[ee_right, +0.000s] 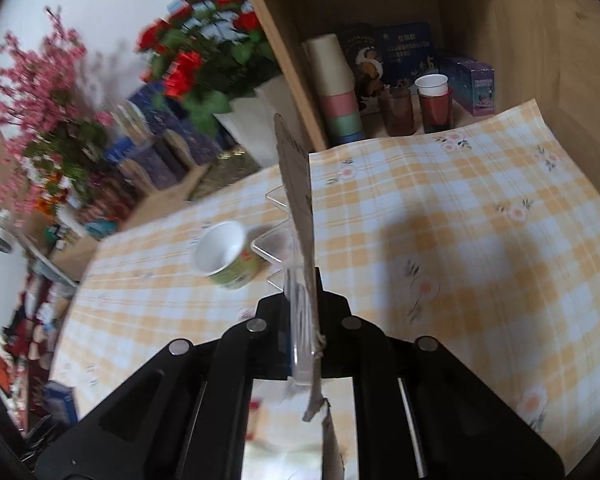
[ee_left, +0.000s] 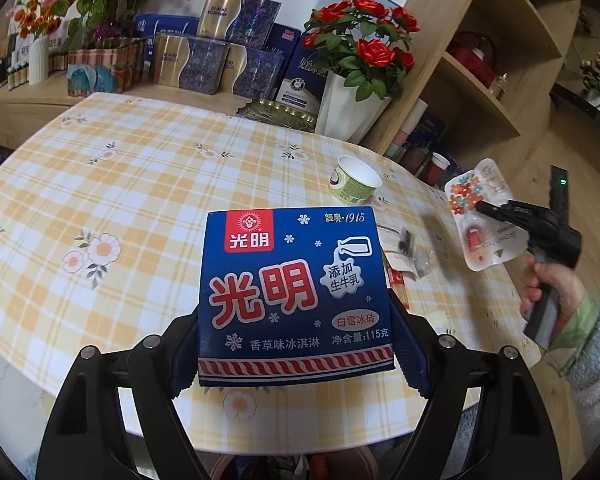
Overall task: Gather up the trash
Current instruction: 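Carry both items over the brown bin while the right gripper opens to drop the wrapper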
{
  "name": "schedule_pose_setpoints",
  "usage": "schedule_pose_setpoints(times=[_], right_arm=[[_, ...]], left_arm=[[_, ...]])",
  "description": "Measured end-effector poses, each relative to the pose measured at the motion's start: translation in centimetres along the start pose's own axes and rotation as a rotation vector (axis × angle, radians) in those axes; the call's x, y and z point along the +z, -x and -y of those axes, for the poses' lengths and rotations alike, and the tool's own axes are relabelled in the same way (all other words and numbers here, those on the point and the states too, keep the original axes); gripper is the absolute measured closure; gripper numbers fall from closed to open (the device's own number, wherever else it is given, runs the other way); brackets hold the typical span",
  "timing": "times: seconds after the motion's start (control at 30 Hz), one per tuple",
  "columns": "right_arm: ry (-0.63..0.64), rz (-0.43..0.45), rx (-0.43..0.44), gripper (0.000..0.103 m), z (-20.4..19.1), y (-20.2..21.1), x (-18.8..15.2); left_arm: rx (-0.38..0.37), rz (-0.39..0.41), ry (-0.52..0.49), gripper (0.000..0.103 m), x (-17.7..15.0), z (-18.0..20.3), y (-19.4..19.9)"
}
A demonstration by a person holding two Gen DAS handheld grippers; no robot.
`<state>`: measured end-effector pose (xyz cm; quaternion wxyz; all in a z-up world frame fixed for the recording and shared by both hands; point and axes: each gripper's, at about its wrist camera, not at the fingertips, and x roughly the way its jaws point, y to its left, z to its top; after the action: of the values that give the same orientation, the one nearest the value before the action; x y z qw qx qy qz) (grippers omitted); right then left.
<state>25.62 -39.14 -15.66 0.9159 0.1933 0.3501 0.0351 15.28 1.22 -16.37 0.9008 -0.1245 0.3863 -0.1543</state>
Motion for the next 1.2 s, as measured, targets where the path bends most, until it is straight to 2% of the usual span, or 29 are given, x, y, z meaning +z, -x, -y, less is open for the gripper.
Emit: schedule_pose_setpoints(times=[0.2, 0.5, 0.7, 0.87, 1.03, 1.2], right_arm=[[-0.008, 0.026, 0.123, 0.092, -1.4, 5.8, -5.1], [0.091, -0.023, 0.251, 0.092, -5.1, 10.4, -13.3], [0.227, -0.137, 0.332, 0.092, -8.7, 10.9, -19.0], [0.349, -0.273, 0.399, 0.092, -12.1, 10.7, -24.3], [0.456, -0.474, 0.351, 0.092, -14.1, 8.2, -29.2], [0.426, -0.605, 0.189, 0.092, -13.6, 4.3, -31.8]], left_arm=[[0.009, 0.005, -0.021, 0.025, -2.1, 0.3, 3.0], [0.032, 0.016, -0.043, 0.025, -5.9, 0.3, 7.3], [0.048, 0.02, -0.047, 0.025, -8.1, -0.1, 9.6], [0.064, 0.022, -0.046, 0.025, -9.3, -0.5, 10.8], [0.068, 0.025, -0.041, 0.025, -9.7, -0.7, 11.3], [0.069, 0.02, -0.041, 0.025, -9.8, -0.8, 11.2]])
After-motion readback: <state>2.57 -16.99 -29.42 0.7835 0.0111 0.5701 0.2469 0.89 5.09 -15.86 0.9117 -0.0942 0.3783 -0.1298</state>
